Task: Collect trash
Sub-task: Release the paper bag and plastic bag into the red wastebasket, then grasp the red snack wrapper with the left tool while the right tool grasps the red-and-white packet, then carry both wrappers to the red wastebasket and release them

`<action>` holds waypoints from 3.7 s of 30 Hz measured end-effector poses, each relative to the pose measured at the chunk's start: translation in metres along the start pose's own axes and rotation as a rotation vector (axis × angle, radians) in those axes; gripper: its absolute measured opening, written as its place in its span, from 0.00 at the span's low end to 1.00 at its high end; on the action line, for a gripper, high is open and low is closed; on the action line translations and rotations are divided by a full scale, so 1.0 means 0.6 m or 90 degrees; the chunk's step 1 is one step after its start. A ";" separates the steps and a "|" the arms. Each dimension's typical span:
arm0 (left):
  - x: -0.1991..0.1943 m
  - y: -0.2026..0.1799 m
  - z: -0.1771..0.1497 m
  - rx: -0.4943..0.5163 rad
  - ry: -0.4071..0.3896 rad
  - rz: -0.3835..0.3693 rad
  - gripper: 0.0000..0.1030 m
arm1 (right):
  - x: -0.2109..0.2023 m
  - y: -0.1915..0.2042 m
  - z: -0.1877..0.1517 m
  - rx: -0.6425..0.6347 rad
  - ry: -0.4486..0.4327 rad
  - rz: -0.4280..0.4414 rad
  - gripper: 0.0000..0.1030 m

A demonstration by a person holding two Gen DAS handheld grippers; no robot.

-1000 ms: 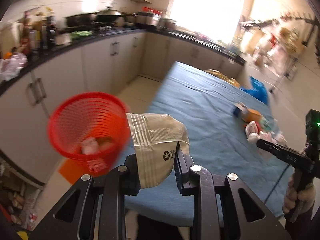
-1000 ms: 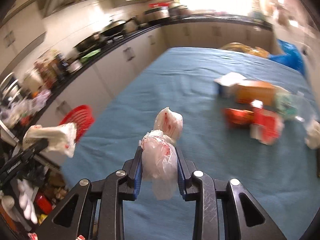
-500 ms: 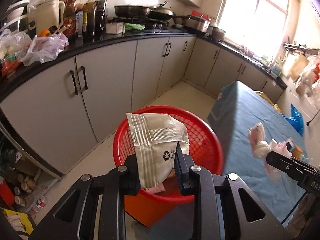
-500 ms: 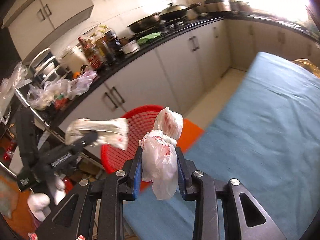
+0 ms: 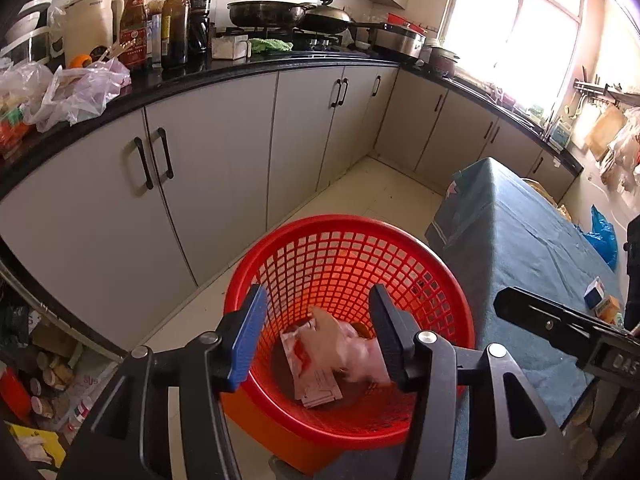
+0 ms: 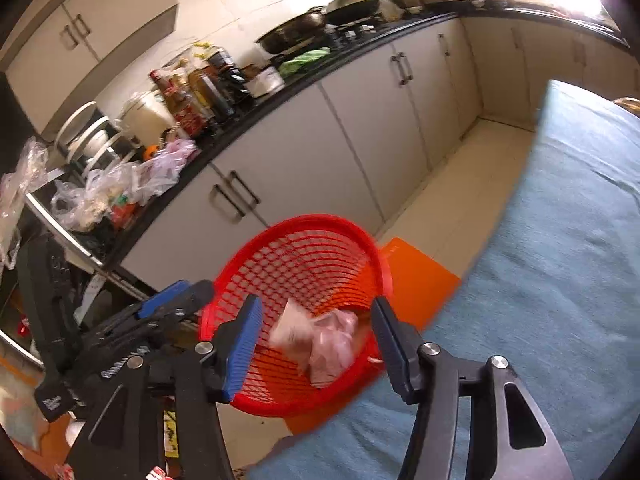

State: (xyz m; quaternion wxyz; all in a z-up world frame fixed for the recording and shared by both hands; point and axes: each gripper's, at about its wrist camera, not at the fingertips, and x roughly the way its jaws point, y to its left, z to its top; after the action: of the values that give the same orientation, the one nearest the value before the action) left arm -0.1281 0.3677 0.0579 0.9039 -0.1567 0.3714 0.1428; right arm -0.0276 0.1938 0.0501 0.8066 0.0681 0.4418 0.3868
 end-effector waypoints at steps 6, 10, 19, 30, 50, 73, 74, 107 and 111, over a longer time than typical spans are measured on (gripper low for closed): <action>-0.035 -0.013 -0.026 0.028 -0.020 0.001 0.59 | -0.041 -0.037 -0.010 0.037 -0.017 -0.087 0.59; -0.046 -0.029 -0.044 0.026 -0.001 -0.007 0.59 | -0.106 -0.041 -0.014 0.034 -0.056 -0.124 0.59; -0.092 -0.119 -0.059 0.073 -0.002 -0.014 0.61 | -0.212 -0.112 -0.062 0.086 -0.079 -0.155 0.59; -0.078 -0.306 -0.103 0.159 0.014 -0.077 0.63 | -0.367 -0.261 -0.177 0.116 -0.097 -0.245 0.59; -0.021 -0.546 -0.169 0.339 0.062 -0.198 0.63 | -0.434 -0.469 -0.174 0.142 -0.117 -0.384 0.52; 0.096 -0.825 -0.208 0.574 0.100 -0.319 0.63 | -0.493 -0.520 -0.224 0.245 -0.210 -0.366 0.17; 0.100 -0.834 -0.213 0.586 0.108 -0.325 0.63 | -0.495 -0.522 -0.224 0.248 -0.212 -0.363 0.17; 0.006 -0.465 -0.191 0.319 0.113 -0.126 0.42 | -0.460 -0.471 -0.213 0.190 -0.182 -0.333 0.17; -0.026 -0.424 -0.184 0.293 0.081 -0.112 0.42 | -0.446 -0.428 -0.214 0.166 -0.161 -0.313 0.17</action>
State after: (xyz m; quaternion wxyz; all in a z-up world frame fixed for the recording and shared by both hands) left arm -0.1124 0.0909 0.0397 0.8996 0.0131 0.4350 -0.0351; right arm -0.0642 -0.1968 0.0338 0.9092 0.1098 0.3867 0.1082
